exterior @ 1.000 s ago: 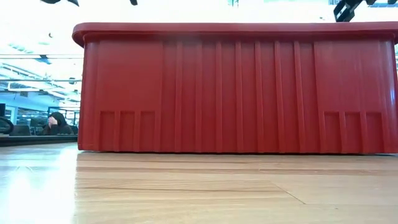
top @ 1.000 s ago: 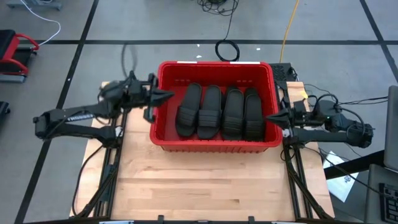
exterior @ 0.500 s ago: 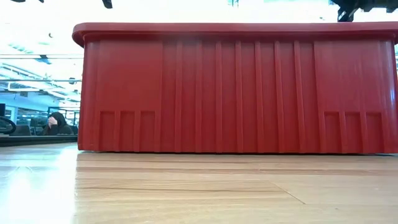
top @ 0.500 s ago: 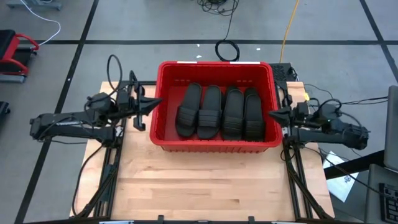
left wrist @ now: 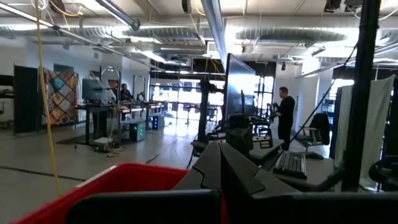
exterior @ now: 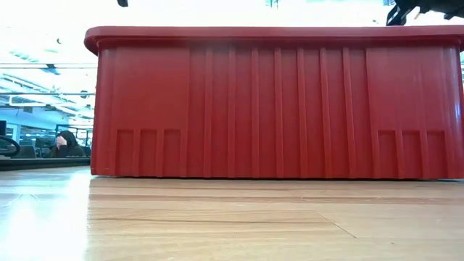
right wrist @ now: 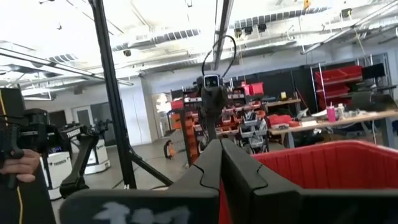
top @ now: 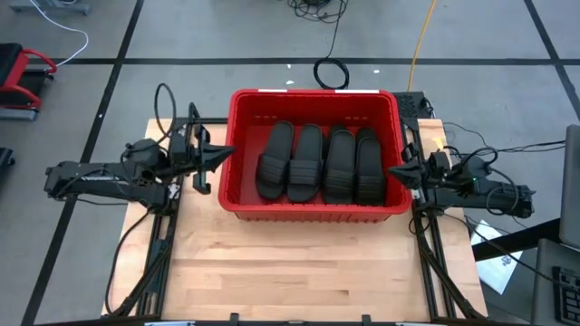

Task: Pick and place slides into bin
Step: Return to Home Position

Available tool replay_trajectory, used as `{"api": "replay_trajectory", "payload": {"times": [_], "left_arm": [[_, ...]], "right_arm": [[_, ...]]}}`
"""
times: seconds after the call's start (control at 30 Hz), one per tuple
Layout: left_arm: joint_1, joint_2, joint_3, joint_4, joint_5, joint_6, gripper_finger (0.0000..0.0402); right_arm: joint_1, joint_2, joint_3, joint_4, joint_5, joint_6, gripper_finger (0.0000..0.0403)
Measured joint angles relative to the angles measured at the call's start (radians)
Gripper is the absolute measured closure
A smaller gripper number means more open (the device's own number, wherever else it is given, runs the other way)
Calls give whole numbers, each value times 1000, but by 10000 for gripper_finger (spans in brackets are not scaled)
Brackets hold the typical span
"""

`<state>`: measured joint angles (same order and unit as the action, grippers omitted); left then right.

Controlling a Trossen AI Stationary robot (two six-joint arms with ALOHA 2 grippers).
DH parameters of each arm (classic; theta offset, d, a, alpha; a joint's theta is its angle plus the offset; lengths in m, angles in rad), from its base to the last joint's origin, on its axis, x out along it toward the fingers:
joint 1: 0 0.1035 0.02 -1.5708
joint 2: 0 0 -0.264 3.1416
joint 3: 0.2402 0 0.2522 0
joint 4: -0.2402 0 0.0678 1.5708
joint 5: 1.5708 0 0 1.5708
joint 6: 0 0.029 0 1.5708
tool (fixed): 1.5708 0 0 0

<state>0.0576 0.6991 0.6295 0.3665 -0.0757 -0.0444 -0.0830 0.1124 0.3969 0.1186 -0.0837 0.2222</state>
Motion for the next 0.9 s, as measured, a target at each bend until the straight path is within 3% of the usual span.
{"api": "replay_trajectory", "payload": {"times": [0.17,0.4,0.9], "left_arm": [[-41,1,-58,67,-47,17,402],[-41,9,-224,420,-111,-2,402],[-41,8,-225,394,-108,-69,401]], "right_arm": [[0,-3,0,-54,0,22,403],[0,-3,0,-78,1,40,403],[0,-3,0,-78,-49,54,403]]}}
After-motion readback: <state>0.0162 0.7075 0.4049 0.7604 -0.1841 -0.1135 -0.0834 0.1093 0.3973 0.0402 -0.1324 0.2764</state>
